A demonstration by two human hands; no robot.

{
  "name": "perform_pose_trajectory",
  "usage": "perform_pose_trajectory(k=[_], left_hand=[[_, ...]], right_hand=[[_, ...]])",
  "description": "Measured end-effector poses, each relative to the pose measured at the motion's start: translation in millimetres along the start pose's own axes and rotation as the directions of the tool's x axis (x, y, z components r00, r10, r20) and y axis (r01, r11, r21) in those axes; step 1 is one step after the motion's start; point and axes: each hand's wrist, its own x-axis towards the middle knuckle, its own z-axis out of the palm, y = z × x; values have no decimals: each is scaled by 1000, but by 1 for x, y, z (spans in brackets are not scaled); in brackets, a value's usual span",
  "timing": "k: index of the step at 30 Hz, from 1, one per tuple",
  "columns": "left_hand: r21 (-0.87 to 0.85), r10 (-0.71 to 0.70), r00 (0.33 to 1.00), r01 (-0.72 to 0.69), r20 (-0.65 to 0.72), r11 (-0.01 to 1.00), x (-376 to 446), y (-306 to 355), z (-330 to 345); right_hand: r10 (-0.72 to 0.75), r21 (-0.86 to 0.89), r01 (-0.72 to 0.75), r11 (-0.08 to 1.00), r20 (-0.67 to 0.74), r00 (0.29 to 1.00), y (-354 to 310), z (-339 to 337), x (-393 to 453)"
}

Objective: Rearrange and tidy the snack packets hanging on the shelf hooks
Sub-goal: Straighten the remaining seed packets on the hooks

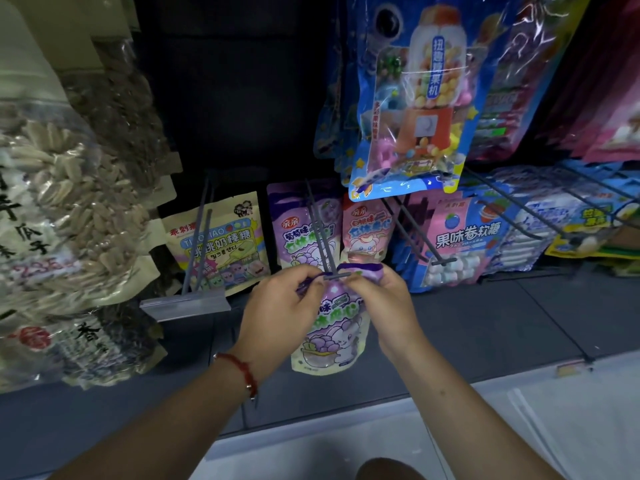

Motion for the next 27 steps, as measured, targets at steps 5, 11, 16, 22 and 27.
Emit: perform_pose_trajectory(k=[5,11,16,22,27], left_hand=[[2,-42,999,43,-34,999,3,-2,-6],[138,-22,998,30,-56,990,7,-6,-1],[271,-49,996,67,-75,960,18,-10,3],[314,-60,996,80,-71,946,31,-11,6],[364,-16,998,37,-59,931,27,-12,6]], right_hand=[[2,-54,-2,999,-3,1000,4,3,5],[36,-100,-40,994,-45,998,14,8,17],[21,-217,-38,975,-80,997,14,16,32],[-18,-264,-9,964,-99,995,14,20,36],[-7,-311,-22,950,-92,996,17,19,38]])
